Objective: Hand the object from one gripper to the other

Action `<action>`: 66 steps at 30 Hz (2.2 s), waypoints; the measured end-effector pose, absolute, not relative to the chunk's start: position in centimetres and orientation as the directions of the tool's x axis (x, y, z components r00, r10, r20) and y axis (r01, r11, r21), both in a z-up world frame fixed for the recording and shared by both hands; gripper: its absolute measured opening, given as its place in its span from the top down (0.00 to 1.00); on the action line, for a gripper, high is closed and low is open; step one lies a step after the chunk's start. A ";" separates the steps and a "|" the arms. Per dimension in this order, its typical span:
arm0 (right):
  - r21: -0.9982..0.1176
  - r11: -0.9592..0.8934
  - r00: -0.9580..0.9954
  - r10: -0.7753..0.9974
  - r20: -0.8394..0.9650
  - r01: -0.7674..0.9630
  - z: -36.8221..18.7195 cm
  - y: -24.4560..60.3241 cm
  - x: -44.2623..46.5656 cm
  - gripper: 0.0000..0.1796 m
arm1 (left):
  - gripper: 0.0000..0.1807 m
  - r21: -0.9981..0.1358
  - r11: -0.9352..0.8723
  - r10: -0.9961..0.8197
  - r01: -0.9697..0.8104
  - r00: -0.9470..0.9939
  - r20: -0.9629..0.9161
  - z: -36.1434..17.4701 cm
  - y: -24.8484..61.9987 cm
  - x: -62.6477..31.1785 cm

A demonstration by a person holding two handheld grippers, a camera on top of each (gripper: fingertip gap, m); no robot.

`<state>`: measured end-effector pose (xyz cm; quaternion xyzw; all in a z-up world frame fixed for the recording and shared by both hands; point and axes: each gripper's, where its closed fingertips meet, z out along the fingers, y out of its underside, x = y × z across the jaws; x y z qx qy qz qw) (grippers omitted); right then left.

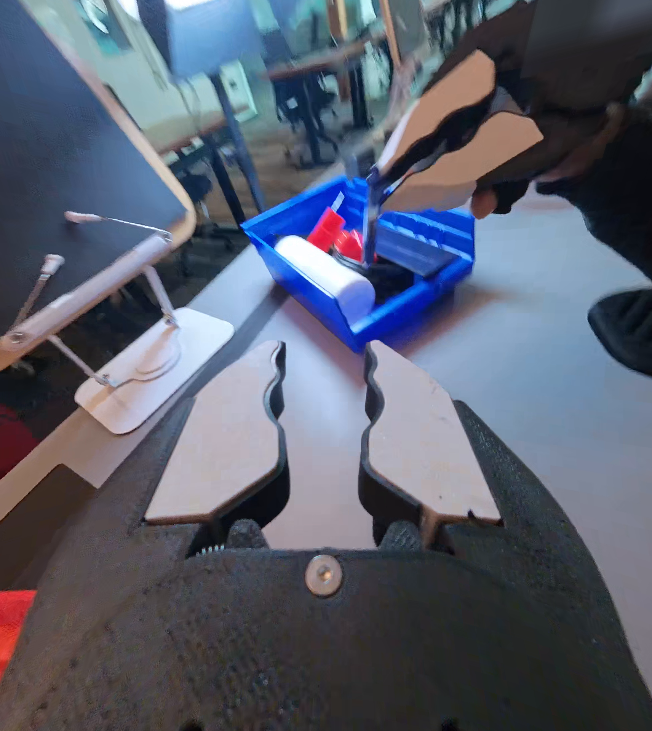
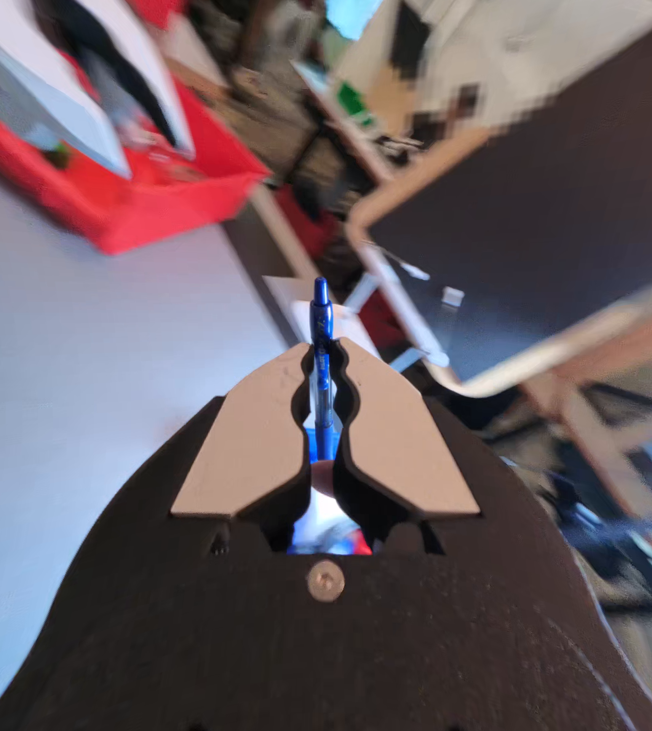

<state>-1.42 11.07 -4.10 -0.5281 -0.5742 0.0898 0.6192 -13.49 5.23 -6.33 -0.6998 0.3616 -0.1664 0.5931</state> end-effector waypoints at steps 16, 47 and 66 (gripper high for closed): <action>-0.714 -0.038 0.682 0.336 0.650 0.699 -11.8 27.8 13.0 0.96 | 0.82 -0.995 -0.056 -0.192 -0.078 0.979 -0.066 -1.7 5.9 -35.2; -0.977 0.107 0.714 0.668 0.208 0.185 -2.8 21.7 7.3 0.81 | 0.38 -0.189 -0.948 -0.265 -0.256 0.964 0.029 -26.8 10.6 -42.0; -0.975 0.216 0.502 0.838 0.216 0.059 2.4 12.3 1.3 0.83 | 0.42 -0.742 0.046 -0.148 -0.669 0.730 -0.668 2.8 5.2 -27.0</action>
